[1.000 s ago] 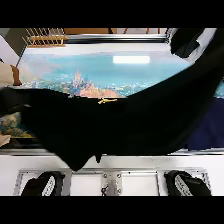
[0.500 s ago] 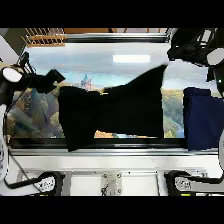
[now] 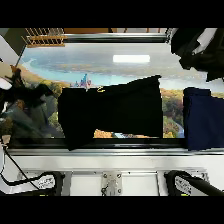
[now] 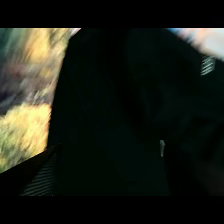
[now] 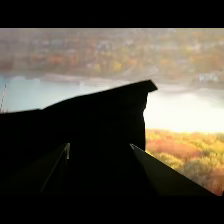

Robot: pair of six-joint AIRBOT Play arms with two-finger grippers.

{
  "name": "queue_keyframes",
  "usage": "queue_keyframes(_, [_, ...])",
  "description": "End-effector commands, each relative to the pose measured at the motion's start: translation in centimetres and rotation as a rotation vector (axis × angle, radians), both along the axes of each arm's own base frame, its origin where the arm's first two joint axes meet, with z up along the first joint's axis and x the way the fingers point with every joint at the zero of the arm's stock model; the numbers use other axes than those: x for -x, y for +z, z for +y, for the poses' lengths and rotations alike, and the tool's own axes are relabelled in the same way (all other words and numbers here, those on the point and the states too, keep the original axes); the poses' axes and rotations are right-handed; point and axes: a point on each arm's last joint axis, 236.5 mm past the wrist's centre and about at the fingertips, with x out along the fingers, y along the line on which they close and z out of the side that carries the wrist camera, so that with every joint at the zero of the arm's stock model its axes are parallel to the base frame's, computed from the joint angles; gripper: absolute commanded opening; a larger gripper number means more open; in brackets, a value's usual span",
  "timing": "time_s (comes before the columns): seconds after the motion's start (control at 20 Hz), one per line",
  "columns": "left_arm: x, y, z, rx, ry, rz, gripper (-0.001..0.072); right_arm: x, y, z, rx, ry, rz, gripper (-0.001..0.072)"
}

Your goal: Fold the clothes and pants, and hang the long-sleeved shirts on hangers.

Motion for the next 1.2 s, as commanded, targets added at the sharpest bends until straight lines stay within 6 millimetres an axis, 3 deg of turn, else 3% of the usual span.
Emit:
queue_keyframes(0.0, [6.9, -7.1, 0.2, 0.047, 0.052, 0.171, 0.0682, 6.6, -3.7, 2.5, -0.012, 0.063, 0.114, 0.0408])
queue_keyframes(0.1, [8.2, -9.4, -0.5, 0.074, 0.025, 0.205, 0.0681, 8.9, -5.5, 3.8, -0.037, 0.075, 0.151, 0.0408])
queue_keyframes(0.25, [6.7, -9.9, -3.2, 0.204, -0.005, 0.150, 0.0681, 11.1, -7.2, 5.1, -0.059, 0.089, 0.184, 0.0408])
queue_keyframes(0.4, [6.4, -10.5, -4.2, 0.243, 0.001, 0.153, 0.0681, 11.6, -7.3, 5.8, -0.084, 0.100, 0.186, 0.0408])
queue_keyframes(0.65, [5.7, -10.5, -7.8, 0.220, -0.089, 0.139, 0.0679, 11.5, -7.3, 5.8, -0.085, 0.099, 0.184, 0.0408])
queue_keyframes(0.7, [5.8, -10.5, -8.8, 0.217, -0.117, 0.146, 0.0568, 11.6, -7.4, 5.8, -0.087, 0.097, 0.188, 0.0408])
queue_keyframes(0.8, [6.3, -10.5, -10.2, 0.217, -0.162, 0.159, 0.0093, 12.0, -7.7, 5.6, -0.083, 0.097, 0.209, 0.0408])
queue_keyframes(0.85, [6.5, -10.3, -10.4, 0.219, -0.176, 0.163, 0.0007, 12.3, -8.0, 5.2, -0.079, 0.093, 0.229, 0.0409])
queue_keyframes(1.0, [7.4, -8.6, -9.6, 0.153, -0.238, 0.151, 0.0007, 14.6, -10.2, 3.1, -0.113, 0.025, 0.352, 0.0410])
queue_keyframes(1.15, [9.0, -6.3, -9.3, 0.109, -0.311, 0.151, 0.0007, 18.9, -16.4, -1.0, -0.260, -0.303, 0.599, 0.0419])
